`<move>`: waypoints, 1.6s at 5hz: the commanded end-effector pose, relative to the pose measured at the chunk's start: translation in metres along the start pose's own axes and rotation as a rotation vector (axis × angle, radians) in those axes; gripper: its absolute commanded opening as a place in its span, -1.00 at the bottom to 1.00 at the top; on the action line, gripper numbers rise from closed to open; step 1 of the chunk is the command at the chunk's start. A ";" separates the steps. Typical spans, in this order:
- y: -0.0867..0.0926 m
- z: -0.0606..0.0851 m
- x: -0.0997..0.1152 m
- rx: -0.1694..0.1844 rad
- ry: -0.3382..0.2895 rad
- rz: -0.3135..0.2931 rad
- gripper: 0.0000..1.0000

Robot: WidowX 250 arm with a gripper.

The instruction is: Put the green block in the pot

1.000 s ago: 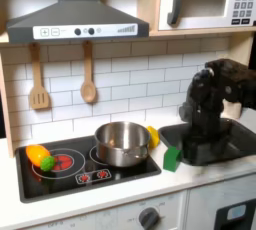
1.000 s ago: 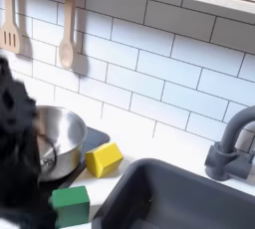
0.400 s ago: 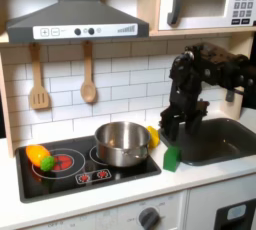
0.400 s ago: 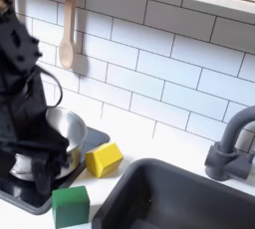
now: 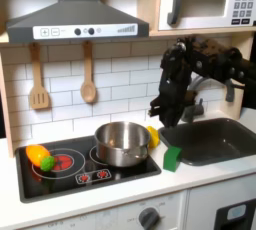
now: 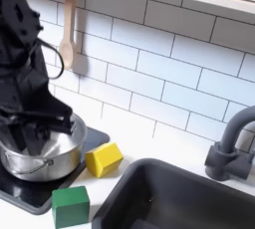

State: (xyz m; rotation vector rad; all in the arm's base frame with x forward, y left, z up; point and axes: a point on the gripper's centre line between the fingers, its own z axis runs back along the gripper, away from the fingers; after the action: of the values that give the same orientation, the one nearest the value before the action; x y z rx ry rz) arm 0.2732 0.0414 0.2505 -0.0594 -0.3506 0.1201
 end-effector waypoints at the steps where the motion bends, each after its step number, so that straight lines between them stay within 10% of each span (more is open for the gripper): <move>1: 0.008 0.010 0.034 -0.005 -0.135 0.032 -1.00; 4: 0.018 0.021 0.078 -0.053 -0.359 0.094 -1.00; 8: 0.044 0.066 0.104 0.014 -0.532 0.164 -1.00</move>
State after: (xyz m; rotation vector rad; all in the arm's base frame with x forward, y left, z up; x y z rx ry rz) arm 0.3432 0.1005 0.3425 -0.0446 -0.8734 0.3033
